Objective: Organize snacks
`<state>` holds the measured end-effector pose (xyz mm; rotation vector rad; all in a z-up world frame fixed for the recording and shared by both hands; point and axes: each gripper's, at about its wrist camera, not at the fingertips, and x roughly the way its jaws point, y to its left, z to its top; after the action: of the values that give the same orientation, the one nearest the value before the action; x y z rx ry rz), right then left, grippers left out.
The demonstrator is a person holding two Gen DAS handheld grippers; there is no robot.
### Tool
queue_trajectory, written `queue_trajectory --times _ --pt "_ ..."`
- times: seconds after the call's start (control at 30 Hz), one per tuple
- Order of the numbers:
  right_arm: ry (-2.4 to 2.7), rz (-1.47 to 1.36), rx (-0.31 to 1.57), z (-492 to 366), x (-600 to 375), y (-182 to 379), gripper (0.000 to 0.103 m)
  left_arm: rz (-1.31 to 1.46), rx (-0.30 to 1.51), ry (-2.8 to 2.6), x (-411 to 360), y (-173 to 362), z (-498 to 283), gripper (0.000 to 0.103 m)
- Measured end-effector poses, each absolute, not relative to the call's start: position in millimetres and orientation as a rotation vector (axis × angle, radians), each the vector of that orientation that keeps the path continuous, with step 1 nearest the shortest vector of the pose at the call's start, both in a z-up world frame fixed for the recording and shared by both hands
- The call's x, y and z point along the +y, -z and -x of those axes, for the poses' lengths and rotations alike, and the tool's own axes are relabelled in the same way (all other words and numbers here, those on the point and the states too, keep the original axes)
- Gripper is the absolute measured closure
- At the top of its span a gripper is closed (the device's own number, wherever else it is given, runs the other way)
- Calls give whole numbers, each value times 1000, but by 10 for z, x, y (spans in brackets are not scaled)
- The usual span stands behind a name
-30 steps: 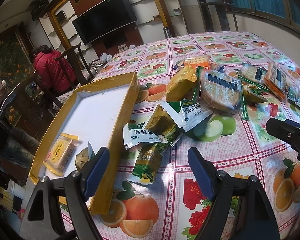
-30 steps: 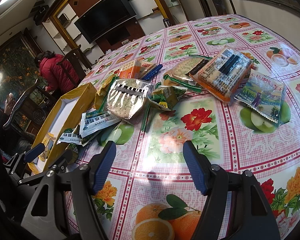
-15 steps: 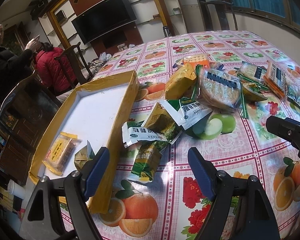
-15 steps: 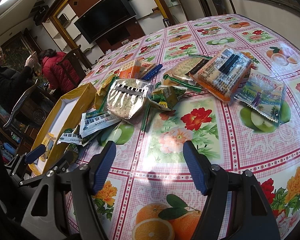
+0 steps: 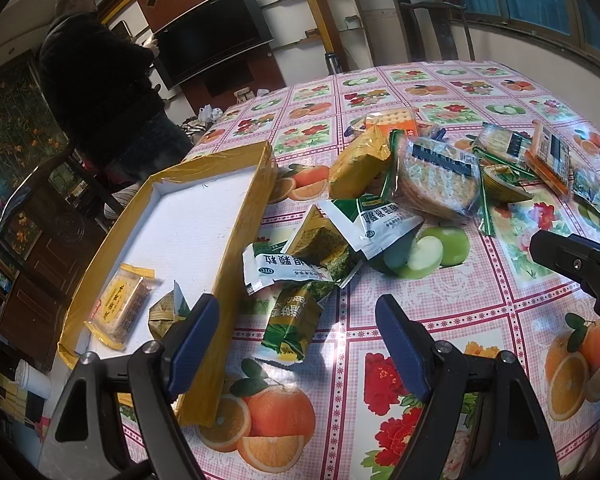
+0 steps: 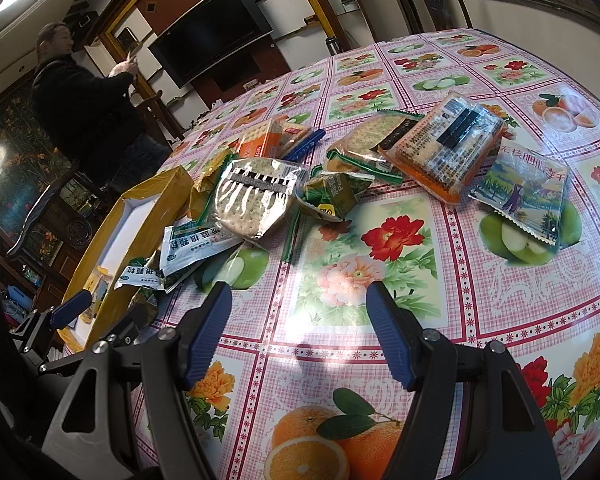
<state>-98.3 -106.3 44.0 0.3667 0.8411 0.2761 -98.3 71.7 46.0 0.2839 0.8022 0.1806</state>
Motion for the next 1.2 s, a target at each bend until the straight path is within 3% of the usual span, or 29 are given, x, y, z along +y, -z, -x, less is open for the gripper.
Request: queue_trajectory --times 0.37,0.57,0.67,1.07,1.2 --pt "-280 -383 815 1015 -1086 -488 32 -220 801 -123 800 -581 991 23" --pt "-302 -380 764 1001 -1349 -926 32 -19 849 56 1096 -746 816 23" --pt "-288 -348 754 757 -1464 -1134 18 34 875 83 1135 -718 727 23" --pt "-418 -20 915 -415 -190 -746 18 24 864 88 1281 -770 869 23" --pt "-482 13 1005 -364 -130 -525 29 12 850 109 1314 -747 870 23"
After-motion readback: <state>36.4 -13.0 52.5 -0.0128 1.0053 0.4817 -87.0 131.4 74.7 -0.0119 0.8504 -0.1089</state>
